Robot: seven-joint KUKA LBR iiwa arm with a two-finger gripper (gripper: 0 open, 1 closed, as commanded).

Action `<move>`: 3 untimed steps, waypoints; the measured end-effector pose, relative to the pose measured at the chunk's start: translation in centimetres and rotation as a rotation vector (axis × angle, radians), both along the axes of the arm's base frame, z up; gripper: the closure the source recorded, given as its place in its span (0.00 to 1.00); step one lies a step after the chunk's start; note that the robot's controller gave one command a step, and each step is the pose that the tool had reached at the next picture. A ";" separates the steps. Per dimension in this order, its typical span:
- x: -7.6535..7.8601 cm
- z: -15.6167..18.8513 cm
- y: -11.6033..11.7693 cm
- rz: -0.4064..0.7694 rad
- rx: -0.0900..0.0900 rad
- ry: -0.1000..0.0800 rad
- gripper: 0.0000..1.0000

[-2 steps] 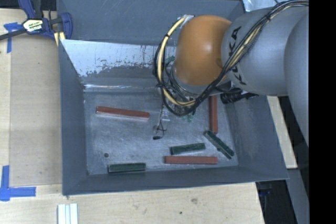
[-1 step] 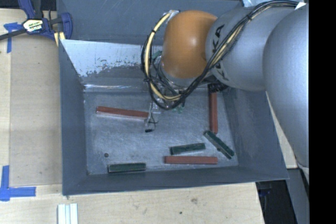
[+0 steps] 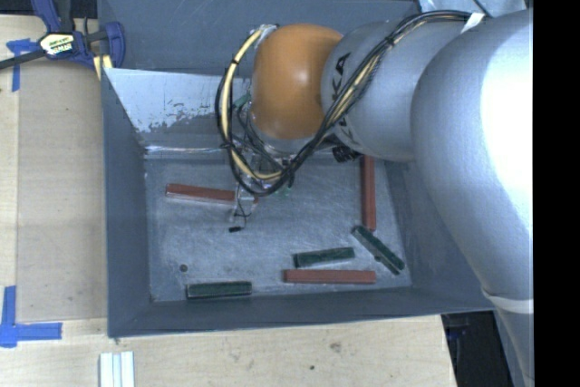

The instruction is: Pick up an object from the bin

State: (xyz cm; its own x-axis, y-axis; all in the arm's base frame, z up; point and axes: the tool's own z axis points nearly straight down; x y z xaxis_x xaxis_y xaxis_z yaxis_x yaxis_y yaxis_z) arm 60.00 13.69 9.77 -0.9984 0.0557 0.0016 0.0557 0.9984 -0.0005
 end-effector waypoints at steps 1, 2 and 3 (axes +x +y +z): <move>-1.7 -1.9 -6.0 -0.015 0.000 -0.004 1.00; -1.7 -1.9 -6.0 -0.015 0.001 -0.004 0.00; -1.7 -1.9 -6.0 -0.015 0.001 -0.004 0.00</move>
Offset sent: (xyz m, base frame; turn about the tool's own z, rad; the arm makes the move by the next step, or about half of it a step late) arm 0.0000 0.0000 0.0000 0.0000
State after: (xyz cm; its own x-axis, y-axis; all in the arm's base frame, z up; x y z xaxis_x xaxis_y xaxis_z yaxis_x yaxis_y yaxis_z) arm 58.32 7.65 7.91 -0.9975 0.0711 -0.0024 0.0711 0.9975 0.0006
